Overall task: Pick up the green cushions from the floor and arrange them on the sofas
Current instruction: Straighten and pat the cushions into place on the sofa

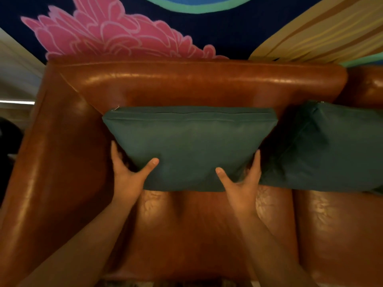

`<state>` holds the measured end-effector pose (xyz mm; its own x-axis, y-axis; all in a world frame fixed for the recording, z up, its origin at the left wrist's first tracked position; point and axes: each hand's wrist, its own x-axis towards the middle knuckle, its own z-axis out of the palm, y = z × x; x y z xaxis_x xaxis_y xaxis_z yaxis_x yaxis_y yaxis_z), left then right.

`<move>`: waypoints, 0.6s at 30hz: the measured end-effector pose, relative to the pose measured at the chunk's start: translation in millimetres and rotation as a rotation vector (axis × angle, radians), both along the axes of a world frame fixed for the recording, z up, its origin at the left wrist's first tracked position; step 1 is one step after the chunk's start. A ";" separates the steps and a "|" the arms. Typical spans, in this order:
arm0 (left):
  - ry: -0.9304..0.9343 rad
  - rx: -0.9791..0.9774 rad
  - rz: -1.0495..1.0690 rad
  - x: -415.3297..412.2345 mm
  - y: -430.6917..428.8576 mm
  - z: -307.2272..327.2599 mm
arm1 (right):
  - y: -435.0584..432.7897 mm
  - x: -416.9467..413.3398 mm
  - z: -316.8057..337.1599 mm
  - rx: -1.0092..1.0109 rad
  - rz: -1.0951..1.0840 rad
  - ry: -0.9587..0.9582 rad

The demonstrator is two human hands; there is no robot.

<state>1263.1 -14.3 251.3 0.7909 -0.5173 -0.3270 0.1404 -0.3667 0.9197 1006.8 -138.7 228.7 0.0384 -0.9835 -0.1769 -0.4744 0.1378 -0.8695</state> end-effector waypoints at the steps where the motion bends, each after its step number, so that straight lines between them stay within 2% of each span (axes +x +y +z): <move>1: -0.062 -0.028 -0.007 7.0 -7.9 7.3 | -3.8 5.9 15.4 -0.032 0.019 0.004; 3: -0.203 -0.019 -0.052 17.4 -25.9 18.5 | -14.5 17.1 30.6 -0.041 0.049 0.044; 5: -0.310 0.137 -0.123 22.0 -42.6 28.2 | -23.5 26.9 34.9 -0.045 0.059 0.062; 7: -0.300 0.267 -0.173 24.8 -49.1 32.4 | -29.4 30.9 33.4 -0.023 0.071 0.109; 9: -0.263 0.309 -0.209 31.3 -46.0 35.4 | -31.3 31.3 36.9 0.017 0.089 0.149; 11: -0.294 0.331 -0.232 36.0 -40.9 47.0 | -33.1 32.3 52.7 -0.100 0.055 0.267; 12: -0.371 0.359 -0.228 35.9 -38.3 52.2 | -34.5 34.8 60.9 -0.229 0.062 0.346; 14: -0.694 0.397 -0.260 33.9 -40.7 63.8 | -43.9 49.0 85.2 -0.441 0.171 0.446; 16: -0.970 0.392 -0.453 32.7 -51.8 70.2 | -57.1 69.4 104.6 -0.452 0.345 0.552; 18: -0.984 0.512 -0.717 34.6 -68.9 71.3 | -70.2 82.7 105.1 -0.319 0.517 0.707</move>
<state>1297.7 -83.2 322.6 0.4133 -0.9087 -0.0592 -0.8720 -0.4137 0.2616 1089.5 -208.9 333.7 0.4713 -0.8805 -0.0503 -0.8440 -0.4338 -0.3156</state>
